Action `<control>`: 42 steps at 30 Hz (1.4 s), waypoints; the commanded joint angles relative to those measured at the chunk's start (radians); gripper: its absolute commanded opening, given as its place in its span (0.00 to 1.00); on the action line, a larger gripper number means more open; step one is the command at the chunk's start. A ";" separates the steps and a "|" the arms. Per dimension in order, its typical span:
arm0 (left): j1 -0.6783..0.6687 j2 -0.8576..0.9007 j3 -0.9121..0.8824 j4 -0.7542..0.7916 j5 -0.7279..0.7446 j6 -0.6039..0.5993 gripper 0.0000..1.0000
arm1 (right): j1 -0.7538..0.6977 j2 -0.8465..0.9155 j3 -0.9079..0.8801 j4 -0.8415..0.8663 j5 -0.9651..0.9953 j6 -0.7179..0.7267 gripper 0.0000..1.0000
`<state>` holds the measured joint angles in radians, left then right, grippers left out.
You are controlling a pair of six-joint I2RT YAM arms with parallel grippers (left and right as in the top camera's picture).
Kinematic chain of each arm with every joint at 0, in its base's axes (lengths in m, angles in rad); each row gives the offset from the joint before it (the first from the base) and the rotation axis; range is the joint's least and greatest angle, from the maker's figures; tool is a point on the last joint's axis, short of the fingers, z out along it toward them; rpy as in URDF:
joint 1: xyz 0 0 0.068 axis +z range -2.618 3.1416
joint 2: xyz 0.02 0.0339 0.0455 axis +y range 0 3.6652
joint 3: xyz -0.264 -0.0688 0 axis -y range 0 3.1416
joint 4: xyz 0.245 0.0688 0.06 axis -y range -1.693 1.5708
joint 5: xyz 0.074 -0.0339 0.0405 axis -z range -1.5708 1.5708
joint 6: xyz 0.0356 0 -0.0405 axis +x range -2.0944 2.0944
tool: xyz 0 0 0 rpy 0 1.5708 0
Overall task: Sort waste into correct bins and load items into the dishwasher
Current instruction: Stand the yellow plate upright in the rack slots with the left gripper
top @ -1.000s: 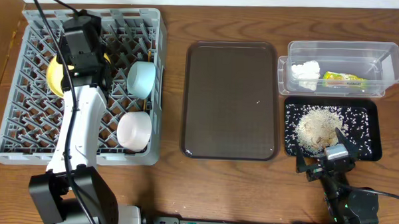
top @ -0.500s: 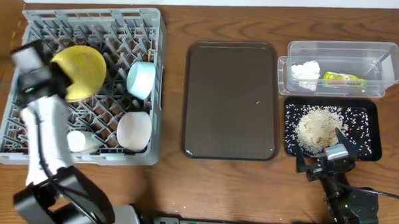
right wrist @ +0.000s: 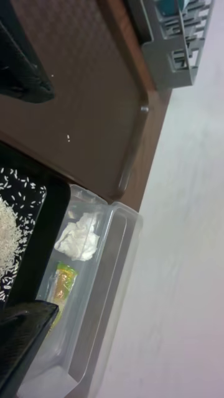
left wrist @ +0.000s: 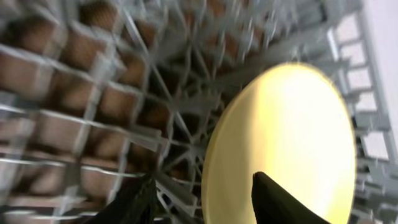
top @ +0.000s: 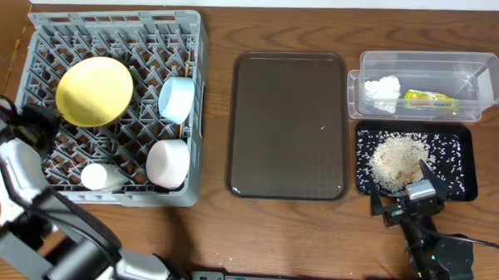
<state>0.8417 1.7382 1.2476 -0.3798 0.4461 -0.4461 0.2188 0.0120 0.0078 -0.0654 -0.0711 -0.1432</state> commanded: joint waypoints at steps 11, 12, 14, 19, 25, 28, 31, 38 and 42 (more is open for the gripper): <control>0.004 0.109 0.005 0.119 0.156 0.014 0.08 | 0.009 -0.005 -0.002 -0.003 0.000 -0.011 0.99; 0.004 0.106 0.005 0.126 0.157 0.026 0.08 | 0.009 -0.005 -0.002 -0.002 0.000 -0.011 0.99; 0.004 0.086 0.005 0.139 0.156 0.114 0.08 | 0.009 -0.005 -0.002 -0.002 0.000 -0.011 0.99; 0.003 0.024 0.005 0.138 0.082 0.288 0.08 | 0.009 -0.005 -0.002 -0.003 0.000 -0.011 0.99; -0.038 -0.061 0.005 0.152 -0.033 0.428 0.08 | 0.009 -0.005 -0.002 -0.002 0.000 -0.011 0.99; -0.088 -0.103 0.005 0.151 -0.130 0.483 0.07 | 0.009 -0.005 -0.002 -0.002 0.000 -0.011 0.99; -0.168 -0.128 0.005 0.151 -0.265 0.567 0.08 | 0.009 -0.005 -0.002 -0.002 0.000 -0.011 0.99; -0.354 -0.132 0.005 0.169 -0.610 0.698 0.07 | 0.009 -0.005 -0.002 -0.002 0.000 -0.011 0.99; -0.395 -0.132 0.005 0.201 -0.715 0.754 0.07 | 0.009 -0.005 -0.002 -0.002 0.000 -0.011 0.99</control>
<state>0.4610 1.6203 1.2476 -0.2005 -0.0940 0.2268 0.2188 0.0120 0.0078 -0.0654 -0.0708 -0.1432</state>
